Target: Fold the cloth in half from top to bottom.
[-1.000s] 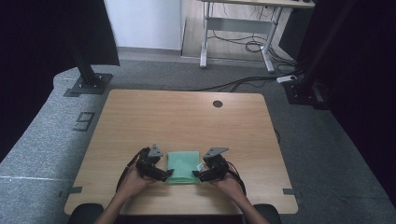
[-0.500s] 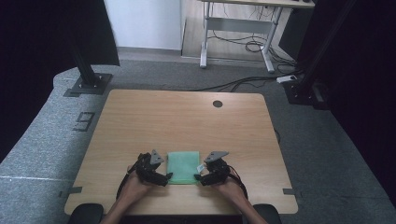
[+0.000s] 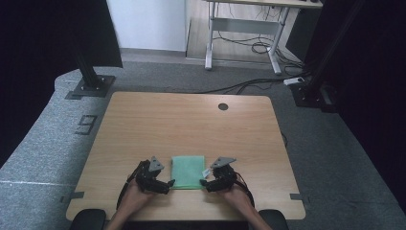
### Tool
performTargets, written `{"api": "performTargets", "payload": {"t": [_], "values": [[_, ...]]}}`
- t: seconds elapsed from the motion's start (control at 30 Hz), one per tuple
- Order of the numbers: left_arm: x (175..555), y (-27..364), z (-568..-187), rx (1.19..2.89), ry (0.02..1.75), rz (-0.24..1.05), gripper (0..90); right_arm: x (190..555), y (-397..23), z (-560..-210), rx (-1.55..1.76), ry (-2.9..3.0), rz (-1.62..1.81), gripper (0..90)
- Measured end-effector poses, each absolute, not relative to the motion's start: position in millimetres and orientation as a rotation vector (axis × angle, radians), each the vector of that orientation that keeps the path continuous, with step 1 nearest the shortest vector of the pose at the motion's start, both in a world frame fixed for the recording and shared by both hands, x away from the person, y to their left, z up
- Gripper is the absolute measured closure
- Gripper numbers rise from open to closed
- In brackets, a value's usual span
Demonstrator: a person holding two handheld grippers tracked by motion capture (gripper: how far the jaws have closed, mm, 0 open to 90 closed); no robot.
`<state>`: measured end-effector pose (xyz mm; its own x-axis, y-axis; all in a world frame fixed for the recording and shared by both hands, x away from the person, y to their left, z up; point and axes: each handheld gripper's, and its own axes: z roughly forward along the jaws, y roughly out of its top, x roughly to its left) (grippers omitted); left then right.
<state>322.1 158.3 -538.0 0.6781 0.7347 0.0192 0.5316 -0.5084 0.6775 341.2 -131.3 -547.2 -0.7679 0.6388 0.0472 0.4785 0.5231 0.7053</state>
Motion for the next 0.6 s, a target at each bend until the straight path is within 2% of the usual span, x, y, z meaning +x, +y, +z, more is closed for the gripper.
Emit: {"api": "performTargets", "payload": {"t": [0.2,0.6], "values": [[324,154,-542,2.252,0.978,0.44,2.0,340,-131,-547,0.96,2.535,1.076,20.7],[339,156,-547,2.216,1.015,0.419,0.7,342,-130,-547,0.947,2.533,1.061,20.6]]}}
